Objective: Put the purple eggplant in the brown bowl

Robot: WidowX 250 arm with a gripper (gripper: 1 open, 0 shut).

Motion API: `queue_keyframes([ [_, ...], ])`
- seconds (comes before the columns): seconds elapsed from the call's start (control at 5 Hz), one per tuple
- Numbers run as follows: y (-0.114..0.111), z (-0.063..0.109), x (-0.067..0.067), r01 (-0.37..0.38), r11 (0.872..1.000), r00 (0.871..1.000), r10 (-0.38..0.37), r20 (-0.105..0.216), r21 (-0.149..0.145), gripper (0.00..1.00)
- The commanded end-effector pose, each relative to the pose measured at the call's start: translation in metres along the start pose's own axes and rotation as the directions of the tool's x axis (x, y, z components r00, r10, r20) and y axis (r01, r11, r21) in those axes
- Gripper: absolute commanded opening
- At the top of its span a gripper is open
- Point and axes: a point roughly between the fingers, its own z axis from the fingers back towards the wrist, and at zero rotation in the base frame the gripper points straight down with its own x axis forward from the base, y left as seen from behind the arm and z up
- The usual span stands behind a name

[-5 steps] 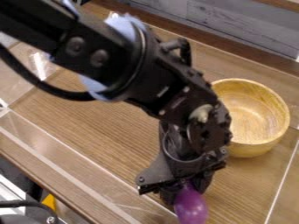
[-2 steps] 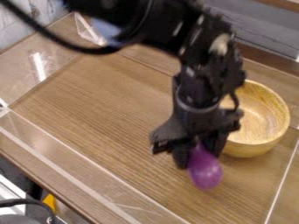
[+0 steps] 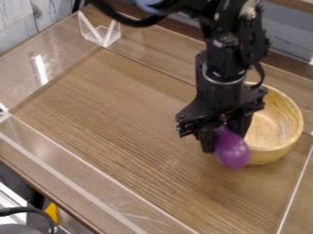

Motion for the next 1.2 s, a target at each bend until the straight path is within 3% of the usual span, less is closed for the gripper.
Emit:
queue_keyframes([
  [0.0, -0.0142, 0.0108, 0.0102, -0.053, 0.997, 0.999, 0.053, -0.006, -0.059, 0.0],
  [1.0, -0.0214, 0.0145, 0.0149, -0.083, 0.993, 0.996, 0.08, -0.04, -0.08, 0.0],
])
